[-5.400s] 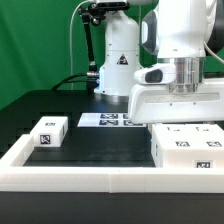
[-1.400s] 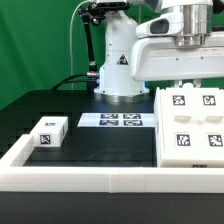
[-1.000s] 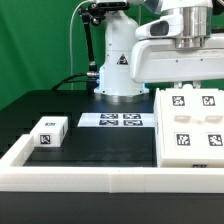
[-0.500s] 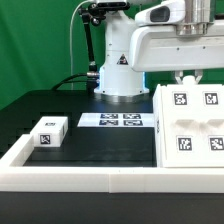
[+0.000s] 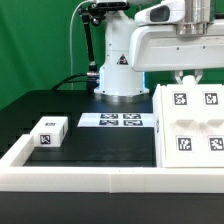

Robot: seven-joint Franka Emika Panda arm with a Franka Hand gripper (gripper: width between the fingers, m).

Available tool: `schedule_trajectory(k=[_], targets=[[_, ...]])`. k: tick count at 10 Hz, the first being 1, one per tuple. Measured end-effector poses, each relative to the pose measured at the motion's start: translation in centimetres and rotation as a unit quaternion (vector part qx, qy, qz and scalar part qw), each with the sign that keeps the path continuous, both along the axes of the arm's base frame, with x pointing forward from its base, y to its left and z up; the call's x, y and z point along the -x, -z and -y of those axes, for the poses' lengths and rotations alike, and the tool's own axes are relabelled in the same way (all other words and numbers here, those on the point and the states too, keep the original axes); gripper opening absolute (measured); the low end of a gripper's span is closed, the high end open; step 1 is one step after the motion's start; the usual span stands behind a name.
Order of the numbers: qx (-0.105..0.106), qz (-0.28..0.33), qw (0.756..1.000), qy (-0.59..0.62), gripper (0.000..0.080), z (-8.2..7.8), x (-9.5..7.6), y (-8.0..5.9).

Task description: Assemble cabinet

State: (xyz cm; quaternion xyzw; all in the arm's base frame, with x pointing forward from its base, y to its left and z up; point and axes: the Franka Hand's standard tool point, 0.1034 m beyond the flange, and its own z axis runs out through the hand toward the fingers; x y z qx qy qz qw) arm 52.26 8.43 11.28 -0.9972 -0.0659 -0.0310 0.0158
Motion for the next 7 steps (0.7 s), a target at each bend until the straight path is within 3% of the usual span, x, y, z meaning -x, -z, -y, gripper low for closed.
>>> schedule_trajectory(k=[2, 4, 7], targets=[[0.0, -0.005, 1.0, 0.001, 0.0002, 0.1, -0.2, -0.6], [-0.001, -0.008, 1.0, 0.003, 0.0002, 0.2, -1.5, -1.7], [-0.001, -0.01, 1.0, 0.003, 0.0002, 0.2, -1.3, -1.5]])
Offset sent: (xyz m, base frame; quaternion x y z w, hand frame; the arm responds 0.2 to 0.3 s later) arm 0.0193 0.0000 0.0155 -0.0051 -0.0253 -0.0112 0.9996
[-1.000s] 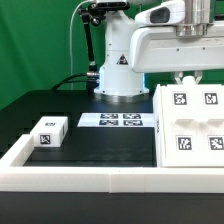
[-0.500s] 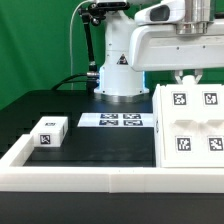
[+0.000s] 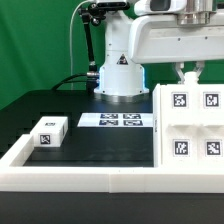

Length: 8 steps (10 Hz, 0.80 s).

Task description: Assemble cabinet

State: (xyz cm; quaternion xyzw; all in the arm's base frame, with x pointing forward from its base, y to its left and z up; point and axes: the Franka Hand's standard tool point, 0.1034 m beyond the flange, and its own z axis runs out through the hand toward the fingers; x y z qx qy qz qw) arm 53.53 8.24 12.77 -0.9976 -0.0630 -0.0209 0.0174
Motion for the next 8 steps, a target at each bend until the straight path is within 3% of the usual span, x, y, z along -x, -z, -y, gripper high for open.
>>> schedule_trajectory(k=[2, 6, 8], targets=[[0.0, -0.001, 1.0, 0.0, 0.0002, 0.0, -0.1, -0.1], [-0.002, -0.004, 1.0, -0.001, 0.0002, -0.5, -2.5, -1.7], [-0.001, -0.005, 1.0, -0.003, 0.0002, -0.8, -2.0, -1.2]])
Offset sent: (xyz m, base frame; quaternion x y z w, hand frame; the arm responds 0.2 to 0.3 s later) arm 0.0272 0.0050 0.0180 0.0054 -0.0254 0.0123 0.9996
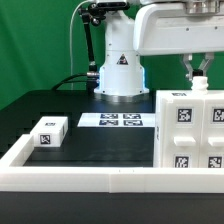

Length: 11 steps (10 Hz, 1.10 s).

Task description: Assemble cabinet

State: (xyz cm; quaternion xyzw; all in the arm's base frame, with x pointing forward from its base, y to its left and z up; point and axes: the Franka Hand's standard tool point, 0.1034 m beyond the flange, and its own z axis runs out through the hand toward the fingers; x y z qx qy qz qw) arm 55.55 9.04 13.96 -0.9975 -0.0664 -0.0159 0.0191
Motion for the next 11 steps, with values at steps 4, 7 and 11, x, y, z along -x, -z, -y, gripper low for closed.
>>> schedule_trajectory(k=[4, 7, 11], targets=[[0.0, 0.001, 1.0, 0.0, 0.0438, 0.0, -0.1, -0.1], [0.0, 0.001, 1.0, 0.0, 0.0781, 0.0, -0.1, -0.1], [0.009, 0.001, 1.0, -0.016, 0.0797, 3.6, 2.2, 1.9]])
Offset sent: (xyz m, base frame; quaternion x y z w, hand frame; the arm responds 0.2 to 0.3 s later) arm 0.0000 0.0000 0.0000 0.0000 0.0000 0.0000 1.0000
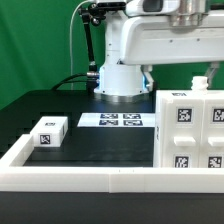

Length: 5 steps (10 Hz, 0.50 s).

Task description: Assemble cabinet

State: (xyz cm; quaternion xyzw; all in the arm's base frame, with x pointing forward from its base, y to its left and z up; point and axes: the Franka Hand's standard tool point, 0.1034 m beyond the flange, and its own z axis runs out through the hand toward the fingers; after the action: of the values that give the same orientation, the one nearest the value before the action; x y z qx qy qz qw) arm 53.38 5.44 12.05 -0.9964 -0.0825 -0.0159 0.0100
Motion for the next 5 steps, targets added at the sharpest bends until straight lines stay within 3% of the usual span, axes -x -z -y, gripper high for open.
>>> schedule_trajectory(k=[4, 5], targets=[[0.013, 0.0, 1.0, -0.015, 0.0797, 6.2, 2.5, 1.9], [0.013, 0.0, 1.0, -0.01, 0.0797, 6.0, 2.5, 1.9]])
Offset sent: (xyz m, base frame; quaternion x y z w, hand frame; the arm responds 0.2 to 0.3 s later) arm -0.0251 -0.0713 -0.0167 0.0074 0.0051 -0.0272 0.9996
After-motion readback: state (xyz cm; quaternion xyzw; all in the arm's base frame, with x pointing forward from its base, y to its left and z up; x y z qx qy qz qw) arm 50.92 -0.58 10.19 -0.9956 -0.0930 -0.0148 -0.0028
